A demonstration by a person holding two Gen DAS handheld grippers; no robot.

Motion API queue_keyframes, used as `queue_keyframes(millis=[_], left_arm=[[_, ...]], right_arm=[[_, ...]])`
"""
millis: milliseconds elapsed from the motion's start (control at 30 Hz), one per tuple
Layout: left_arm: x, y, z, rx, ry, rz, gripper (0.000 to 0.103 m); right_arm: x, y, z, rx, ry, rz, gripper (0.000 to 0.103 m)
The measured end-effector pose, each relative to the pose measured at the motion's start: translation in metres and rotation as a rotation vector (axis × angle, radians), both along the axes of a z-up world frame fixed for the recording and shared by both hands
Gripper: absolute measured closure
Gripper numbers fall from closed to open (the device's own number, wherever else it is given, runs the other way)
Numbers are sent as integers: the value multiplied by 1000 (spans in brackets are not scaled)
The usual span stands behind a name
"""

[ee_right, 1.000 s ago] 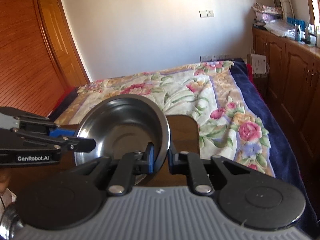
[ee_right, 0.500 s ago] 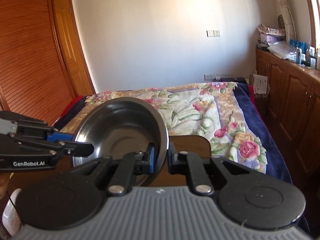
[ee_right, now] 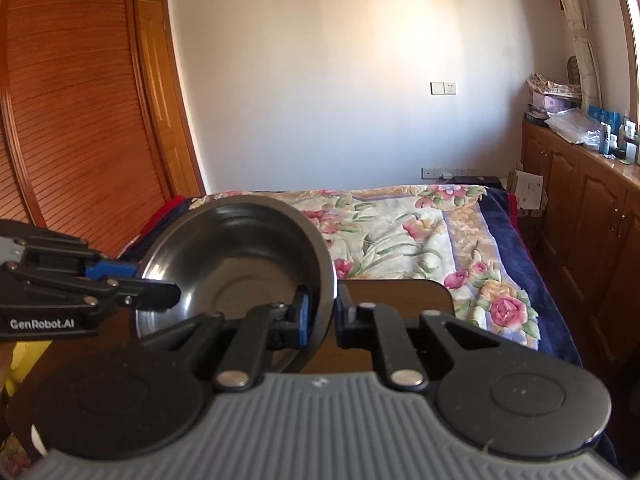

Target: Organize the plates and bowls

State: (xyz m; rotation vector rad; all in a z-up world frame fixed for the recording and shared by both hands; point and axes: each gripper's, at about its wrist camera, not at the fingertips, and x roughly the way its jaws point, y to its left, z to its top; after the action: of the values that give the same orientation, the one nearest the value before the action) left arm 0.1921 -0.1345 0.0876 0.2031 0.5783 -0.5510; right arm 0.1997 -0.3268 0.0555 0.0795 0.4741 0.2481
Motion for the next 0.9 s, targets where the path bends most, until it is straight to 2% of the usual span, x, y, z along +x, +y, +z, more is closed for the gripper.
queue_keyframes(millis=[367,667,900], left_arm=[[-42,25,-1,-36,-31,-5,83],[-77,44,-15,-61,-30,19,83],[-91,60,-35,-75,-18,29,83]], right_arm=[[-32,12,3,5,-36,30,88],[-60,26,-10,15,-33,65,88],[-74,34,-21,38,-31,97,88]])
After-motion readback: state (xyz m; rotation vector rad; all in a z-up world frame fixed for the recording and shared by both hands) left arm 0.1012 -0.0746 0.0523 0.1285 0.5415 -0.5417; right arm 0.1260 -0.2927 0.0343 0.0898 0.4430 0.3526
